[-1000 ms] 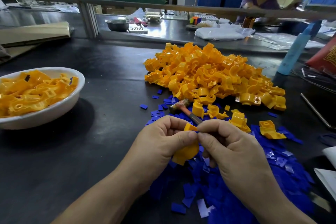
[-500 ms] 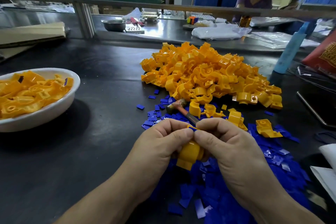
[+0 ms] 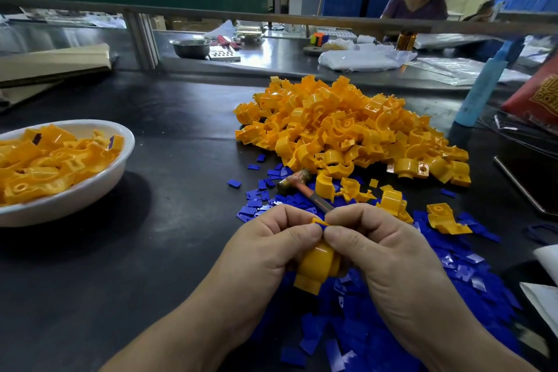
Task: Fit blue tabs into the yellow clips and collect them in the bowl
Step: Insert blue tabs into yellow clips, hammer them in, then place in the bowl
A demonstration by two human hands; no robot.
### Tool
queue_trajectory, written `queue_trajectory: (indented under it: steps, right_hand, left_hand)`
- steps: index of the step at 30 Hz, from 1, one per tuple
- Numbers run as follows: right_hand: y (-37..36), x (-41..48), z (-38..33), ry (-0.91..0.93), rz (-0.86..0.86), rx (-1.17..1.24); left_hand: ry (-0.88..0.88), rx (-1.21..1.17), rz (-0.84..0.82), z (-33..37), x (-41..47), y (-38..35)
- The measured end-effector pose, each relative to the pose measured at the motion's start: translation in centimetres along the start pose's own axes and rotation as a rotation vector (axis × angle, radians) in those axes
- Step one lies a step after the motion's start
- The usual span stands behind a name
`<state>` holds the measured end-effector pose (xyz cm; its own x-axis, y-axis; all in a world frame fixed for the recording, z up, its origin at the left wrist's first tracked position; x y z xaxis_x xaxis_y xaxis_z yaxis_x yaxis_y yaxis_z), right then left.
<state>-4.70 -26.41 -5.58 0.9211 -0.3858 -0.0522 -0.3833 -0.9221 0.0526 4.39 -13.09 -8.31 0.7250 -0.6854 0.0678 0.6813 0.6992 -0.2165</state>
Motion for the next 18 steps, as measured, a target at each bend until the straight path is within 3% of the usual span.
queue_trajectory:
  steps: [6,11,14,18]
  right_hand:
    - [-0.4,-0.3,-0.1,0.061,0.024,-0.159]
    - [0.9,0.2,0.5,0.374,0.286,-0.979]
    - [1.9,0.9,1.6,0.236,0.336,-1.279]
    - [2.5,1.5,2.3,0.113,0.368,-1.432]
  left_hand:
    - [-0.022,0.098,0.014,0.5,-0.1,-0.1]
    - [-0.081,0.212,0.256,2.7,0.5,2.1]
    - [-0.090,0.337,0.412,3.6,1.0,4.7]
    - [-0.059,0.513,0.533,3.0,1.7,7.3]
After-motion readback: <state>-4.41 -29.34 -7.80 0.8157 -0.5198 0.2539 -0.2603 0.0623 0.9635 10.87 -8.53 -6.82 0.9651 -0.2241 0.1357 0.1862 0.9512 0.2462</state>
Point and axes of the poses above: each hand's wrist, its own x-axis towards the middle knuckle, its own y-axis out of the back of the hand, z = x × y, the point moved 1 cm from there along x, towards the middle knuckle, and after that the axes turned 9 degrees about -y, right-handed, at the moved point
